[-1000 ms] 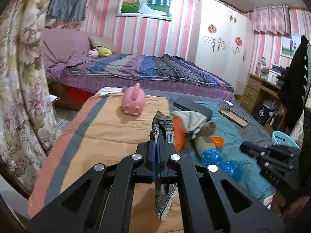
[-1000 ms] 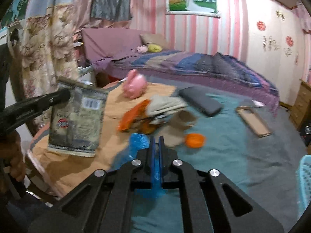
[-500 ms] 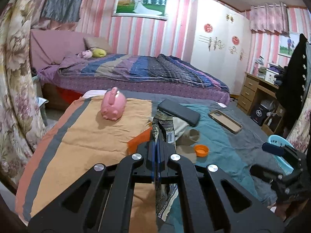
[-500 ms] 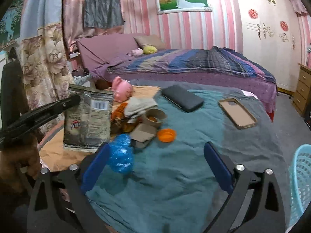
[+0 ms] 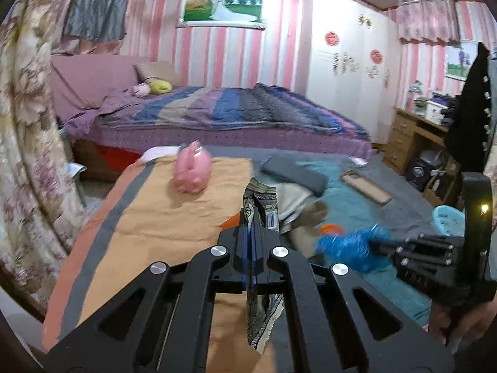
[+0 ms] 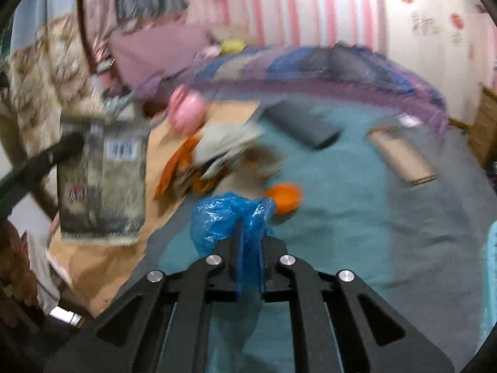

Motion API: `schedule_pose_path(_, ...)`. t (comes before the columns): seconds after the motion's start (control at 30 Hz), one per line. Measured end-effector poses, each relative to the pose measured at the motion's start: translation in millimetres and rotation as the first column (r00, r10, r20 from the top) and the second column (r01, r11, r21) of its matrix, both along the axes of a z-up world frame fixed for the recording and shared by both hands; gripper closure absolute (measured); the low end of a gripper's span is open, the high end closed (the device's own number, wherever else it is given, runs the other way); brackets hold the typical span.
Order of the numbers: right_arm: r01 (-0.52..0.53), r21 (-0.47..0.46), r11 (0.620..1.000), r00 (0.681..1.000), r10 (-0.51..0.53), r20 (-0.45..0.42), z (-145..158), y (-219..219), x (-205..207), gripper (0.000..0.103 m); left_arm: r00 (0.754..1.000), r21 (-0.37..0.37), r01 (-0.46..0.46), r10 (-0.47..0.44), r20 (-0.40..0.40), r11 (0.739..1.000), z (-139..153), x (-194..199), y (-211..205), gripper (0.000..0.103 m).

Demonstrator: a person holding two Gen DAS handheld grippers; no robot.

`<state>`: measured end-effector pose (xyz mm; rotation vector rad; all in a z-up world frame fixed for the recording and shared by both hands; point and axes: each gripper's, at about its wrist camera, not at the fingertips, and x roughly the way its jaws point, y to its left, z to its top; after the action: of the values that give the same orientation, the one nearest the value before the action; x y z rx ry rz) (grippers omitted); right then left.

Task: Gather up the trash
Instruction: 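Carry the wrapper in the left tool while the right tool carries the blue bag to the basket, then open the left tool over the basket while the right tool releases the blue bag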

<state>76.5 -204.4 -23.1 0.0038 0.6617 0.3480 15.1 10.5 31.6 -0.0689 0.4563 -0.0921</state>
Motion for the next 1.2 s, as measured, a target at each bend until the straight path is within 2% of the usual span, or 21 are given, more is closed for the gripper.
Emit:
schedule_pose_path(0.1, 0.130, 0.004, 0.992, 0.985, -0.129, 0.111, 26.1, -55.6, -14.0, 0.096, 0.996, -0.027, 0.085, -0.084, 0.041, 0.996, 20.1, 4.9, -37.3, 0.103)
schedule_pose_path(0.23, 0.329, 0.049, 0.943, 0.924, -0.333, 0.187, 36.4, -142.8, -41.2, 0.096, 0.969, -0.090, 0.241, -0.234, 0.080, 0.966, 35.8, 18.5, -112.5, 0.103)
schedule_pose_path(0.27, 0.399, 0.045, 0.916, 0.895, -0.399, 0.200, 35.7, -169.1, -49.7, 0.096, 0.962, -0.093, 0.269, -0.262, 0.083, 0.959, 36.8, 21.6, -129.2, 0.103)
schedule_pose_path(0.37, 0.541, 0.007, 0.841, 0.812, -0.525, 0.254, 36.9, -226.0, -68.3, 0.096, 0.924, -0.095, 0.378, -0.370, 0.093, 0.921, 38.4, 34.2, -200.1, 0.103)
schedule_pose_path(0.47, 0.635, -0.021, 0.773, 0.750, -0.609, 0.256, 33.1, -276.2, -80.6, 0.096, 0.875, -0.093, 0.483, -0.476, 0.088, 0.871, 34.3, 43.2, -272.4, 0.103)
schedule_pose_path(0.53, 0.665, -0.018, 0.746, 0.727, -0.642, 0.241, 29.1, -295.0, -87.9, 0.096, 0.840, -0.093, 0.542, -0.537, 0.072, 0.835, 23.8, 47.6, -319.5, 0.103)
schedule_pose_path(0.57, 0.688, -0.012, 0.726, 0.709, -0.668, 0.226, 25.0, -309.5, -92.8, 0.096, 0.832, -0.089, 0.555, -0.552, 0.061, 0.827, 18.6, 49.0, -333.4, 0.103)
schedule_pose_path(0.63, 0.705, -0.005, 0.709, 0.694, -0.689, 0.210, 22.4, -324.8, -97.2, 0.096, 0.801, -0.098, 0.597, -0.597, 0.034, 0.796, 3.8, 54.9, -368.0, 0.103)
schedule_pose_path(0.7, 0.711, 0.003, 0.703, 0.689, -0.698, 0.197, 18.9, -337.8, -99.9, 0.094, 0.785, -0.103, 0.617, -0.619, 0.018, 0.780, -6.6, 61.0, -386.3, 0.103)
schedule_pose_path(0.73, 0.720, 0.006, 0.694, 0.680, -0.707, 0.197, 17.8, -345.8, -100.1, 0.093, 0.783, -0.110, 0.619, -0.622, 0.009, 0.778, -10.7, 62.4, -391.0, 0.102)
schedule_pose_path(0.8, 0.728, 0.009, 0.686, 0.671, -0.715, 0.194, 16.4, -352.1, -102.1, 0.081, 0.784, -0.122, 0.614, -0.621, -0.020, 0.780, -20.2, 70.1, -403.9, 0.097)
schedule_pose_path(0.83, 0.730, 0.019, 0.683, 0.668, -0.719, 0.192, 16.8, -353.3, -102.1, 0.064, 0.784, -0.119, 0.613, -0.620, -0.027, 0.781, -22.6, 72.2, -406.5, 0.088)
schedule_pose_path(0.87, 0.729, 0.028, 0.684, 0.668, -0.719, 0.191, 16.2, -355.5, -101.3, 0.047, 0.780, -0.120, 0.617, -0.624, -0.036, 0.778, -26.3, 74.6, -409.0, 0.071)
schedule_pose_path(0.93, 0.720, 0.035, 0.693, 0.675, -0.712, 0.194, 15.2, -355.6, -100.0, 0.045, 0.788, -0.128, 0.607, -0.615, -0.025, 0.784, -27.8, 74.5, -407.3, 0.050)
schedule_pose_path(1.0, 0.714, 0.031, 0.699, 0.681, -0.704, 0.202, 14.2, -356.8, -98.2, 0.045, 0.790, -0.120, 0.607, -0.613, -0.023, 0.786, -26.2, 74.4, -406.1, 0.050)
schedule_pose_path(1.07, 0.713, 0.031, 0.701, 0.683, -0.703, 0.200, 12.2, -357.4, -95.8, 0.044, 0.804, -0.103, 0.589, -0.594, -0.024, 0.802, -23.8, 74.4, -401.1, 0.047)
schedule_pose_path(1.1, 0.709, 0.035, 0.705, 0.687, -0.700, 0.194, 10.8, -358.3, -95.3, 0.044, 0.819, -0.098, 0.568, -0.573, -0.027, 0.817, -22.0, 74.1, -394.6, 0.040)
schedule_pose_path(1.13, 0.704, 0.036, 0.709, 0.692, -0.697, 0.189, 10.6, -357.9, -94.2, 0.042, 0.845, -0.100, 0.527, -0.533, -0.041, 0.844, -21.6, 75.1, -383.6, 0.029)
schedule_pose_path(1.17, 0.697, 0.032, 0.716, 0.700, -0.690, 0.187, 9.7, -356.2, -92.8, 0.036, 0.859, -0.105, 0.503, -0.510, -0.052, 0.858, -21.3, 75.8, -376.2, 0.023)
schedule_pose_path(1.2, 0.685, 0.024, 0.728, 0.712, -0.677, 0.188, 9.1, -353.0, -90.8, 0.032, 0.870, -0.104, 0.483, -0.489, -0.055, 0.870, -19.7, 74.8, -365.4, 0.023)
